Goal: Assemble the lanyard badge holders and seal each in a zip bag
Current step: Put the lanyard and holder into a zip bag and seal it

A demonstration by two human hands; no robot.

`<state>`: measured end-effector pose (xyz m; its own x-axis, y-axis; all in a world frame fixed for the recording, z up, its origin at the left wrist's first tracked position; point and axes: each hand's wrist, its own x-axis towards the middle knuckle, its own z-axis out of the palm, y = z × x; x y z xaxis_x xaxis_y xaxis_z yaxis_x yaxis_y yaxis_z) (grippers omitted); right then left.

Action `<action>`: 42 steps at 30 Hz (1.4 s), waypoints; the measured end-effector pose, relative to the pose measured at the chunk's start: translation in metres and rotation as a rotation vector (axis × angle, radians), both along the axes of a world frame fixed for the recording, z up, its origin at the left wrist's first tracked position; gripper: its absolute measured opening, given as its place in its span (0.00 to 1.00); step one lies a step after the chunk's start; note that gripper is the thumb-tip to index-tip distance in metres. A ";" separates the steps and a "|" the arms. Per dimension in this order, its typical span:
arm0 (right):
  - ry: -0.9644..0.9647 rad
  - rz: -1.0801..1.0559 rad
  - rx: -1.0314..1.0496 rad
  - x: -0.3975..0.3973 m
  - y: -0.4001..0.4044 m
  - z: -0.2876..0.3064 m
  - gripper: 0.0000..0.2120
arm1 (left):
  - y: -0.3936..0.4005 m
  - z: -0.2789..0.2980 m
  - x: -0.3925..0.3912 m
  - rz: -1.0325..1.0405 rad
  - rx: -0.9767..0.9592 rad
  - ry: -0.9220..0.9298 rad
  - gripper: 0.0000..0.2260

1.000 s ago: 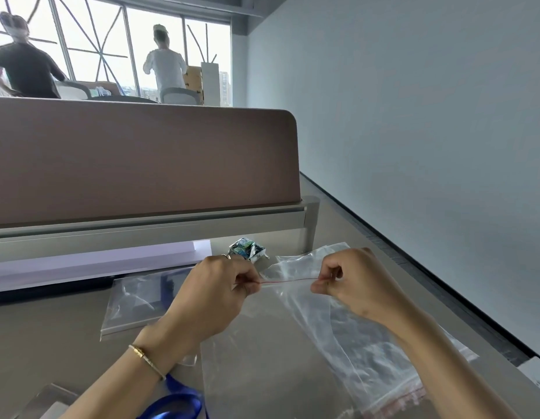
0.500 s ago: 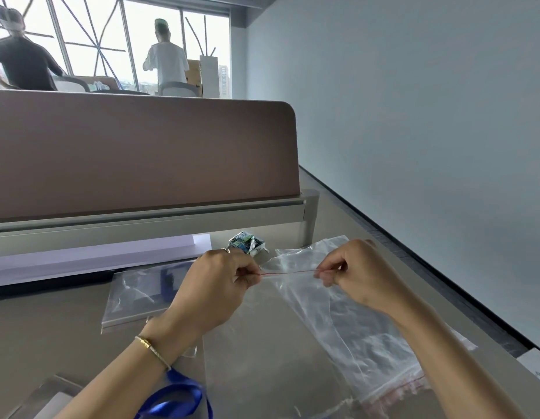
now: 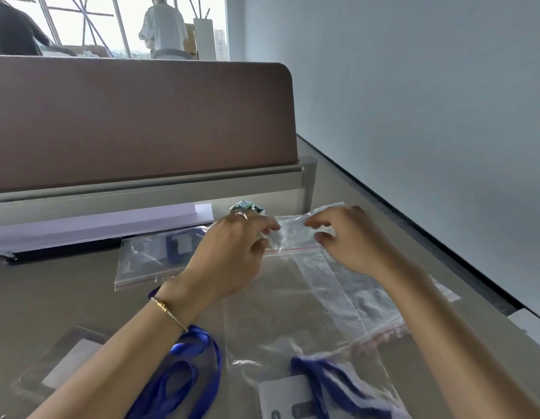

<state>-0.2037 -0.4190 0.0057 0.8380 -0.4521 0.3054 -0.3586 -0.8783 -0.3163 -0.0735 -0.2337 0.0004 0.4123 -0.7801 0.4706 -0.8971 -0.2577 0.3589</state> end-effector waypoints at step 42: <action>0.026 0.182 0.166 -0.109 0.077 -0.018 0.20 | 0.092 -0.007 -0.094 0.035 0.364 0.212 0.11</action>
<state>-0.3128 -0.3420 -0.0121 0.9168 -0.3354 0.2167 -0.2093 -0.8659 -0.4543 -0.1679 -0.1419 -0.0070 0.4992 -0.8638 0.0688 -0.8018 -0.4304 0.4147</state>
